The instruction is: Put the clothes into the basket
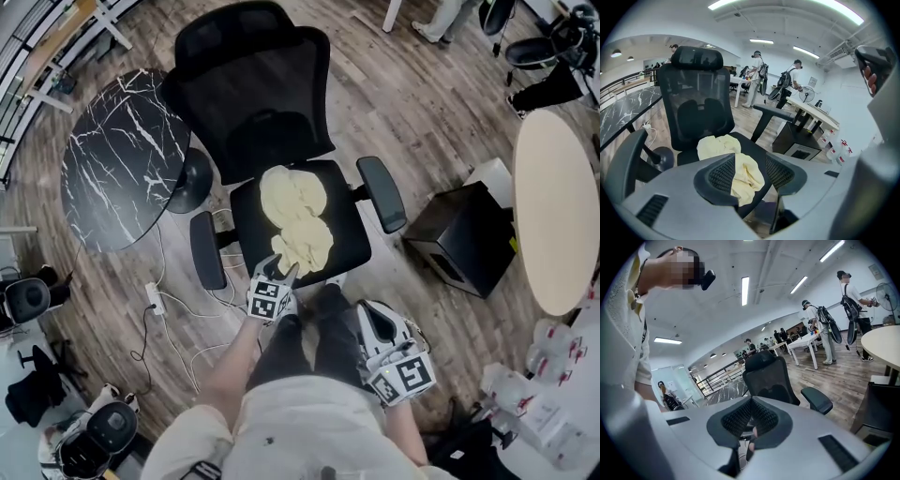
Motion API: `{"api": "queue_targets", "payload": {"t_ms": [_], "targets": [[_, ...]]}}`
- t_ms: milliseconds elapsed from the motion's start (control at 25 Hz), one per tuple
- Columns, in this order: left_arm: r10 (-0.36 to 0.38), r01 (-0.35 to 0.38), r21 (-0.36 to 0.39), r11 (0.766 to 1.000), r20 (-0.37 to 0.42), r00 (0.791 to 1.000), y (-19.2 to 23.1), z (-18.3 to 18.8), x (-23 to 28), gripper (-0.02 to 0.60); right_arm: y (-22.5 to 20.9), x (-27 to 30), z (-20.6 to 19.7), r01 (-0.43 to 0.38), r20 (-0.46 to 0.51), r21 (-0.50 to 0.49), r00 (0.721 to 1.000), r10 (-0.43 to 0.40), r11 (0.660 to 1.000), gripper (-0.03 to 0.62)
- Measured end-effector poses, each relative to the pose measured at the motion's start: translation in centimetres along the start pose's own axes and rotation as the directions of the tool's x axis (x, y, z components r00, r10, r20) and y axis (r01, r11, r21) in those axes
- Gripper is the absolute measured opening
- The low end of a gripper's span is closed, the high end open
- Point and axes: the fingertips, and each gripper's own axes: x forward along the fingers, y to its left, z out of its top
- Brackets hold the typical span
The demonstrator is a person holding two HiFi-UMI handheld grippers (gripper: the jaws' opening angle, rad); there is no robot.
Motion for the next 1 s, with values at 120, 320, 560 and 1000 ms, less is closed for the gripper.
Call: {"api": "queue_targets", "payload": {"t_ms": [120, 320, 560, 1000], "targets": [[0.01, -0.011, -0.02, 1.0, -0.046, 0.999, 0.3, -1.3, 1.7, 0.215, -0.7, 0.2, -0.2, -0.005, -0.007, 0.005, 1.0, 0.005, 1.0, 0.008], [0.008, -0.011, -0.018, 1.0, -0.142, 0.99, 0.9, -4.2, 4.3, 0.219, -1.9, 1.1, -1.0, -0.008, -0.017, 0.019, 1.0, 0.008, 1.0, 0.008], [0.048, -0.05, 0.001, 0.999, -0.274, 0.96, 2.6, -8.9, 7.2, 0.219, -3.6, 1.6, -1.7, -0.008, -0.03, 0.023, 1.0, 0.008, 1.0, 0.008], [0.054, -0.035, 0.075, 0.997, -0.269, 0.962, 4.0, -8.1, 13.9, 0.244, -7.2, 3.9, -4.5, -0.001, -0.069, 0.09, 0.998, 0.007, 0.996, 0.008]]}}
